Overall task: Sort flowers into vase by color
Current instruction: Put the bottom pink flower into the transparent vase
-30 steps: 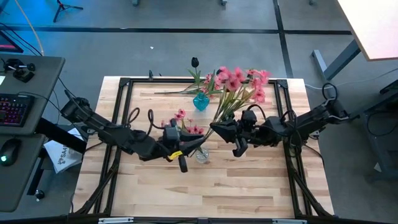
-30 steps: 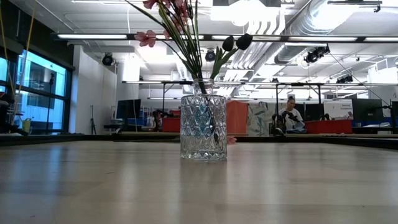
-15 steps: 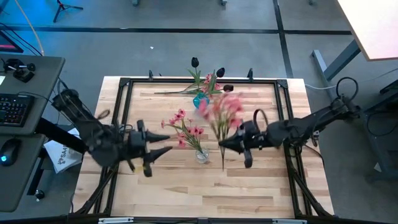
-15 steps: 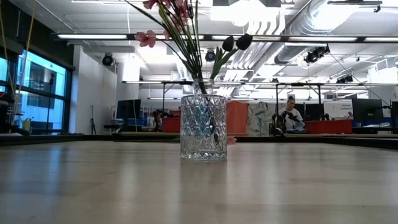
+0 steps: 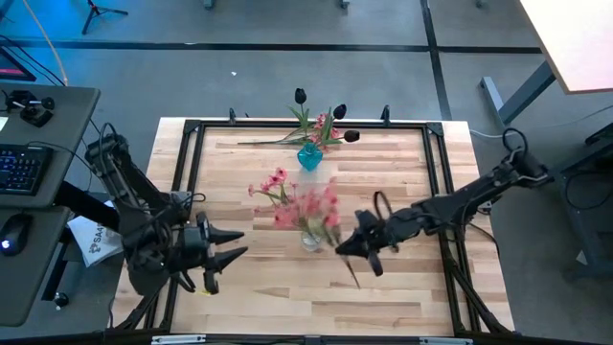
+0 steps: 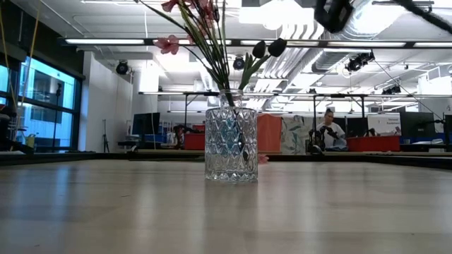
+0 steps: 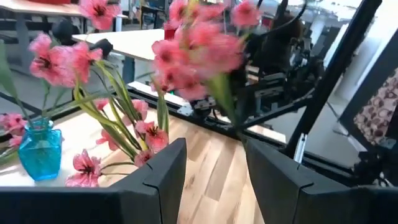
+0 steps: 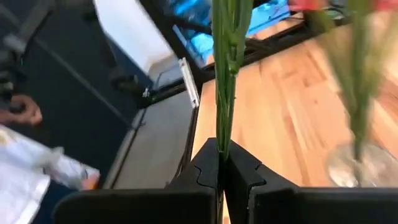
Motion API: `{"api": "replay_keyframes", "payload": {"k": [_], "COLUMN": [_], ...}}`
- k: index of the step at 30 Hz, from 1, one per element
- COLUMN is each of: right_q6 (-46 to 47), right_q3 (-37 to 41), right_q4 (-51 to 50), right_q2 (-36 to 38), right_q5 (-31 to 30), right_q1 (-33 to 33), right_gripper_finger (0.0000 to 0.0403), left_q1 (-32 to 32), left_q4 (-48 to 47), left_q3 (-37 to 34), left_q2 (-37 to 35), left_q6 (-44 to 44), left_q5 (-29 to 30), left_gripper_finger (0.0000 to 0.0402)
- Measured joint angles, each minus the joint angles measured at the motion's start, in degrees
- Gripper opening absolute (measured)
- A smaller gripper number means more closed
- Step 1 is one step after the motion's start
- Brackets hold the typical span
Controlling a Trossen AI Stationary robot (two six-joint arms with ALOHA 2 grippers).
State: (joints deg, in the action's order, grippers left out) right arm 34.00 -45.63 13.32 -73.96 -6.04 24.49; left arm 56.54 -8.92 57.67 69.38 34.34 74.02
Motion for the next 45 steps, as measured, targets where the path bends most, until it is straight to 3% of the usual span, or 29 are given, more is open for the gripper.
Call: {"api": "replay_keyframes", "payload": {"k": [7, 12, 17, 23, 31, 34, 38, 41, 45], "right_q6": [4.1, -1.4, -8.9, -18.0, -21.9, -21.9, -15.8, -12.3, -11.5], "right_q3": [20.2, 26.7, 24.4, 19.7, 16.7, 16.0, 14.4, 13.1, 9.9], "right_q4": [18.2, 32.2, 37.3, 35.1, 35.1, 34.6, 26.1, 21.6, 23.0], "right_q2": [13.4, 16.9, 16.5, 16.5, 19.0, 19.7, 18.4, 15.3, 8.7], "right_q5": [-12.0, -16.5, -13.5, -9.6, -8.5, -8.5, -10.4, -11.9, -12.1], "right_q1": [1.5, 2.1, 2.1, 2.1, 3.2, 3.4, 1.6, -0.3, -3.3], "right_gripper_finger": [0.0000, 0.0000, 0.0000, 0.0000, 0.0000, 0.0000, 0.0000, 0.0000, 0.0000], "left_q1": [-0.5, -4.3, -8.2, -9.4, -9.9, -10.6, -11.6, -12.1, -12.0], "left_q4": [1.4, 0.3, -4.0, -17.6, -36.0, -40.9, -42.2, -41.8, -40.1], "left_q3": [0.0, 0.0, 0.0, 0.0, 0.0, -0.6, -3.8, -6.4, -9.1], "left_q2": [-0.1, -0.1, -0.8, -7.0, -15.0, -17.1, -20.4, -22.3, -24.3], "left_q6": [0.1, 1.5, 2.9, 10.0, 17.3, 18.8, 19.1, 19.1, 19.1], "left_q5": [1.6, -4.9, -11.3, -12.6, -13.5, -13.4, -13.3, -13.3, -13.3], "left_gripper_finger": [0.0154, 0.0154, 0.0154, 0.0154, 0.0154, 0.0154, 0.0154, 0.0154, 0.0154]}}
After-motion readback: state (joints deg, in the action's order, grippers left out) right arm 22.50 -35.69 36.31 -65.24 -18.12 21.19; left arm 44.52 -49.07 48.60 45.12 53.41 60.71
